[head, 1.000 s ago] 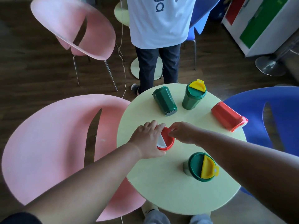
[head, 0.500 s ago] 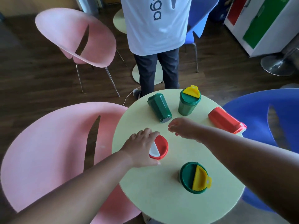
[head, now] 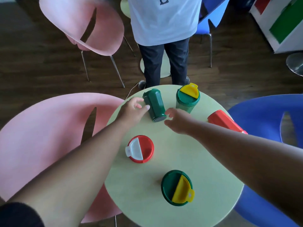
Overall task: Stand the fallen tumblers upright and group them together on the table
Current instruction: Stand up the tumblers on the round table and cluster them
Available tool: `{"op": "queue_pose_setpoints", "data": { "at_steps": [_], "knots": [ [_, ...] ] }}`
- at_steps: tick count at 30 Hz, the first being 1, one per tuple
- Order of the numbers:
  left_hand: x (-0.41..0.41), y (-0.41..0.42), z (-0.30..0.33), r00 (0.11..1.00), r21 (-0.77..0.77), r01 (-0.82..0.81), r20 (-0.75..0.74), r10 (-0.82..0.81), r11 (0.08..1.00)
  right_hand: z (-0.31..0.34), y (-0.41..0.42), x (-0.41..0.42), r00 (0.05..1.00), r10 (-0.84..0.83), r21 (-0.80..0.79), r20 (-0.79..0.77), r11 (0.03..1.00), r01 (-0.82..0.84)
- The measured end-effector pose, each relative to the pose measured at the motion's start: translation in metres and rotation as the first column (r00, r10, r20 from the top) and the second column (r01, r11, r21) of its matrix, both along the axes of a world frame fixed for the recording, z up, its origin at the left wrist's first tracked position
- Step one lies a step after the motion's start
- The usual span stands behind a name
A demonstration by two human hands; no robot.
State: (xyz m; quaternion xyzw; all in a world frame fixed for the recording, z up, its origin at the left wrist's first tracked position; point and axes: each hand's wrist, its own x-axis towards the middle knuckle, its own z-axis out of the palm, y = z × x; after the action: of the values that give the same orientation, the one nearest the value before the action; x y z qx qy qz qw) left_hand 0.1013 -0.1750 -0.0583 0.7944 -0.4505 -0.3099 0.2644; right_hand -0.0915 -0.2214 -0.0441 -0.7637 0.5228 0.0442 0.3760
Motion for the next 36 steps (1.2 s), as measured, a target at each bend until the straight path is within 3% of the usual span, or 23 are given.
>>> {"op": "queue_pose_setpoints", "data": {
  "at_steps": [3,6,10,17,29,36],
  "knots": [
    [0.001,-0.028,-0.014,0.999,0.093,-0.039,-0.022,0.041,0.995,-0.007,-0.007,0.012,0.998,0.03,-0.019,-0.064,0.999,-0.031],
    [0.004,-0.051,-0.027,0.998,0.149,-0.031,-0.049,0.038,0.988,-0.017,-0.019,0.03,0.994,-0.048,-0.028,-0.093,0.999,0.045],
    [0.013,-0.081,-0.044,0.983,0.153,0.023,-0.185,0.006,0.988,-0.033,-0.034,0.042,0.981,-0.092,-0.029,-0.17,0.996,0.088],
    [0.023,-0.093,-0.057,0.973,0.153,0.021,-0.23,0.015,0.988,-0.054,-0.032,0.044,0.985,-0.142,0.005,-0.101,0.99,0.143],
    [0.001,-0.021,-0.024,0.974,-0.143,0.226,0.049,-0.221,0.964,-0.043,-0.004,0.021,0.98,-0.199,0.059,-0.015,0.978,0.2],
    [-0.012,0.018,-0.011,0.949,-0.166,0.311,0.107,-0.296,0.936,-0.025,0.007,0.006,0.978,-0.196,0.085,0.073,0.978,0.19]
  ]
}}
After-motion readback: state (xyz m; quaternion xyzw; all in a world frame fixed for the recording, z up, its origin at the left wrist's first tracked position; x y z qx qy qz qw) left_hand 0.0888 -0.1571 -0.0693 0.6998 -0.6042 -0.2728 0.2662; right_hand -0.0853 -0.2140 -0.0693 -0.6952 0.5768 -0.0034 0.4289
